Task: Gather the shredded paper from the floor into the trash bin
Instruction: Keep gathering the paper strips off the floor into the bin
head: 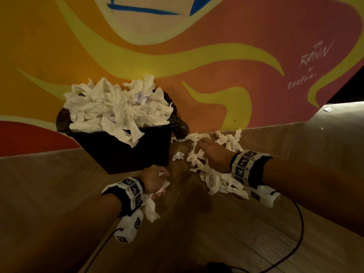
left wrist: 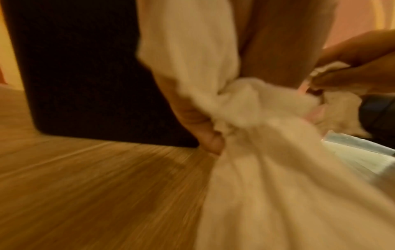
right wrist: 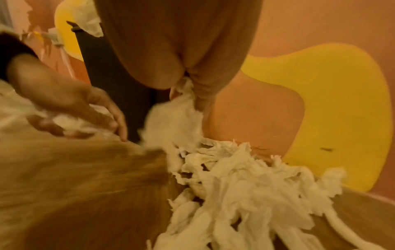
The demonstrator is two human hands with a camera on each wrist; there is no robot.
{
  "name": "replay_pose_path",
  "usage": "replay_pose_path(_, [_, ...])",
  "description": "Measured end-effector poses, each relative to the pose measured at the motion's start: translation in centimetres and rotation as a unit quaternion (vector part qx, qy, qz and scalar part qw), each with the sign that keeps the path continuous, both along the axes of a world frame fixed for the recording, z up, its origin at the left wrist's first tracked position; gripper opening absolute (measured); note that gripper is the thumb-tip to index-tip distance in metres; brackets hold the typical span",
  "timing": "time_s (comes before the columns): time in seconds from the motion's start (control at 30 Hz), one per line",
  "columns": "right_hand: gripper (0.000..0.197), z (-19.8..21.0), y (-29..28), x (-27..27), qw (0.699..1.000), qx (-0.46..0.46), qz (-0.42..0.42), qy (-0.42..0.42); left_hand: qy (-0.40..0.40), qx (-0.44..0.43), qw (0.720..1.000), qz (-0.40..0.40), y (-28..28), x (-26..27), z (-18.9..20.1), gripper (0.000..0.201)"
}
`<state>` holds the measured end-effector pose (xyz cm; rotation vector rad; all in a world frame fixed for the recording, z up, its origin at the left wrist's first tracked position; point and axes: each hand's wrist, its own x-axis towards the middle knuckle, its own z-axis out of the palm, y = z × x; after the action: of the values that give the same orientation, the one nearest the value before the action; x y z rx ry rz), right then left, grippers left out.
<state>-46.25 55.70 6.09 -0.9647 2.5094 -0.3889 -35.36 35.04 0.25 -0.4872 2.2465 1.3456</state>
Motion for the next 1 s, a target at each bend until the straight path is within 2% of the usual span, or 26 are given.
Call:
replay_pose_path(0.07, [0.053,0.5,0.3,-0.7,1.0,0.015,-0.006,-0.004,0.005,0.003,0.999,-0.031,0.0,-0.1,0.7,0.026])
replay_pose_path(0.13, [0.058,0.9,0.9,-1.4,1.0,-0.002,-0.024,0.008,0.062,-0.029,0.992,-0.109,0.2,-0.4,2.3,0.033])
replay_pose_path(0.2, [0.054,1.3,1.6,-1.8,0.999,-0.02,-0.039,0.03,0.139,-0.075,0.967,-0.2,0.8,-0.6,4.8,0.024])
replay_pose_path(0.27, [0.039,2.1,2.0,-2.2,0.996,-0.026,-0.02,0.08,0.175,-0.108,0.944,-0.26,1.3,-0.6,7.8,0.025])
replay_pose_path(0.33, [0.011,3.8,2.0,-2.6,0.992,-0.053,-0.024,0.115,0.197,-0.121,0.929,-0.29,1.8,-0.7,11.0,0.035])
replay_pose_path(0.37, [0.01,4.8,1.9,-2.8,0.989,-0.06,-0.03,0.131,0.221,-0.121,0.921,-0.298,1.8,-0.8,12.5,0.038])
replay_pose_path(0.47, [0.028,7.7,1.3,-3.8,0.98,-0.09,-0.028,0.174,0.293,-0.111,0.913,-0.261,1.2,-1.3,16.7,0.042])
replay_pose_path(0.6, [0.034,12.2,-0.8,-4.3,0.961,-0.159,-0.039,0.221,0.373,-0.111,0.906,-0.164,-2.2,-2.6,20.9,0.031])
replay_pose_path(0.67, [0.023,13.9,-2.0,-4.3,0.961,-0.193,-0.042,0.195,0.4,-0.129,0.902,-0.098,-4.7,-3.1,22.0,0.024])
replay_pose_path(0.73, [0.014,15.3,-3.2,-4.2,0.964,-0.232,-0.053,0.118,0.423,-0.168,0.89,-0.033,-7.2,-3.2,21.9,0.02])
replay_pose_path(0.8, [0.013,16.1,-4.7,-3.9,0.967,-0.238,-0.043,0.074,0.416,-0.222,0.882,0.004,-9.4,-3.0,20.8,0.018])
replay_pose_path(0.83, [0.012,16.3,-5.5,-3.7,0.971,-0.229,-0.031,0.068,0.384,-0.252,0.888,0.001,-10.5,-3.0,19.9,0.017])
replay_pose_path(0.9, [0.013,16.5,-7.2,-3.0,0.98,-0.19,-0.002,0.05,0.254,-0.356,0.899,-0.025,-12.0,-2.7,18.0,0.024])
replay_pose_path(0.97, [0.014,16.2,-9.0,-2.2,0.987,-0.16,0.011,0.02,0.144,-0.462,0.874,-0.051,-12.8,-2.3,16.6,0.039])
replay_pose_path(1.0, [0.018,16.0,-10.1,-1.9,0.99,-0.138,0.011,0.015,0.123,-0.493,0.859,-0.061,-13.0,-2.1,16.1,0.045])
